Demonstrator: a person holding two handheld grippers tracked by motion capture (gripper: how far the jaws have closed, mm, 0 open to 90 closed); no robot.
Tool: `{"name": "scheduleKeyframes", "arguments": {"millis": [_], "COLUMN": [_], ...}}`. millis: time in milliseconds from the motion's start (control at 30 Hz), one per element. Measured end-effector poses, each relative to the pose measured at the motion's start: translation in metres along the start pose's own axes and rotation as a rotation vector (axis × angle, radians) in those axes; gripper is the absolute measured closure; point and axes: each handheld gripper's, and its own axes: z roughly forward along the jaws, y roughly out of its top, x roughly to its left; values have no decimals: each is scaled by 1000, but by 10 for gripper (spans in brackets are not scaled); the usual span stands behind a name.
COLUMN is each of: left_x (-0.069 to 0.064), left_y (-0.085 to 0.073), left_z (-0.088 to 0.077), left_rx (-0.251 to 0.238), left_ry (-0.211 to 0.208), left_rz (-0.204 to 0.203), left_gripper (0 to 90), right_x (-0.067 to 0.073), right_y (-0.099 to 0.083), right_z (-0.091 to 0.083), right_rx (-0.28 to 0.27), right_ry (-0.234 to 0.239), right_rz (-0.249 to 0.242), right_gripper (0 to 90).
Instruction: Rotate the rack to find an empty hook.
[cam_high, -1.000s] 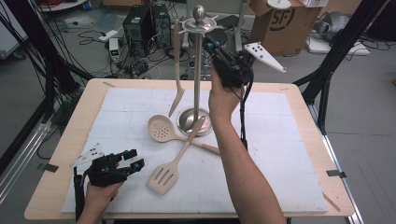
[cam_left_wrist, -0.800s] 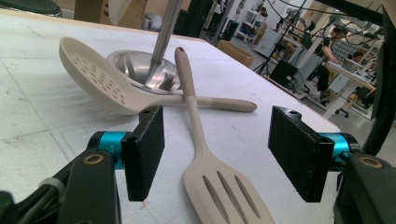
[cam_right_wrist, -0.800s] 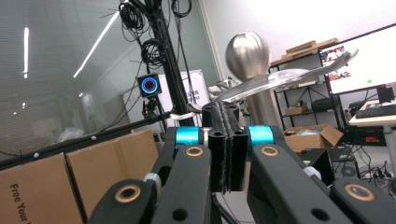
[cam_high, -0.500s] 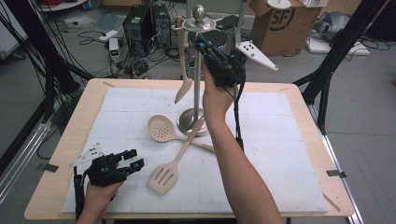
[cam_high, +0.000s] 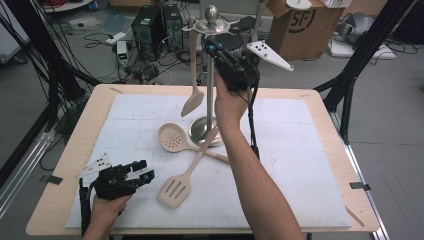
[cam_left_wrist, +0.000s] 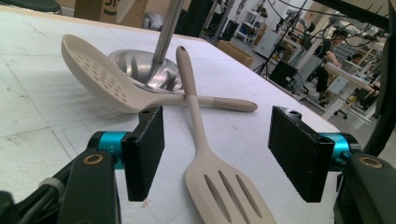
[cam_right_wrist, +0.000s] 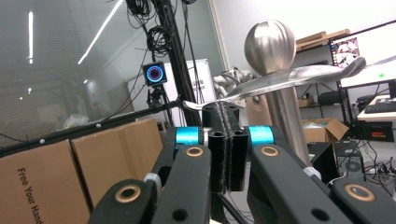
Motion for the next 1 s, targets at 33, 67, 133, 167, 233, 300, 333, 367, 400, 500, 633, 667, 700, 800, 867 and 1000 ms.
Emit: {"name": "scheduleKeyframes", "arguments": {"millis": [33, 67, 133, 167, 233, 300, 333, 367, 400, 500, 633, 667, 700, 800, 867, 1000], "left_x": [0, 0, 0, 0, 0, 0, 0, 1, 1, 1, 1, 1, 1, 0, 0, 2], "left_y": [0, 0, 0, 0, 0, 0, 0, 0, 0, -1, -1, 0, -1, -1, -1, -1], "left_z": [0, -1, -1, -1, -1, -1, -2, -2, -2, -3, -4, -3, -3, -3, -3, -5], "left_rx": [0, -1, -3, -2, 0, -1, -1, -1, 0, 0, -6, -3, -2, -2, 1, 1], "left_ry": [0, 1, 2, 1, 0, 0, 1, 1, 1, 4, 6, 7, 7, 6, 6, 5], "left_rz": [1, 0, -2, -1, -1, -2, -1, -2, -1, -1, -8, -6, -5, -3, -1, -2], "left_gripper": [367, 367, 367, 367, 367, 366, 367, 366, 366, 366, 366, 366, 366, 366, 366, 365], "right_x": [0, 1, 1, 0, 0, 1, 1, 1, 1, -2, -11, -13, -15, -17, -17, -16], "right_y": [0, 0, -1, 0, 0, 0, 0, 0, -1, -4, -8, -8, -8, -6, -5, -4], "right_z": [1, 1, 1, 1, 0, 0, -1, -2, -4, -10, -23, -26, -28, -33, -36, -43], "right_rx": [3, 10, 13, 13, 9, 14, 18, 17, 13, 17, 27, 26, 27, 26, 31, 44], "right_ry": [2, 3, 2, 0, -2, -5, -5, -5, -8, -16, -32, -38, -43, -56, -53, -37], "right_rz": [-7, -9, -15, -13, -10, -13, -19, -24, -22, -30, -13, 4, 14, 12, 1, -13], "right_gripper": [900, 900, 900, 900, 900, 900, 900, 900, 900, 897, 867, 822, 777, 660, 613, 496]}}
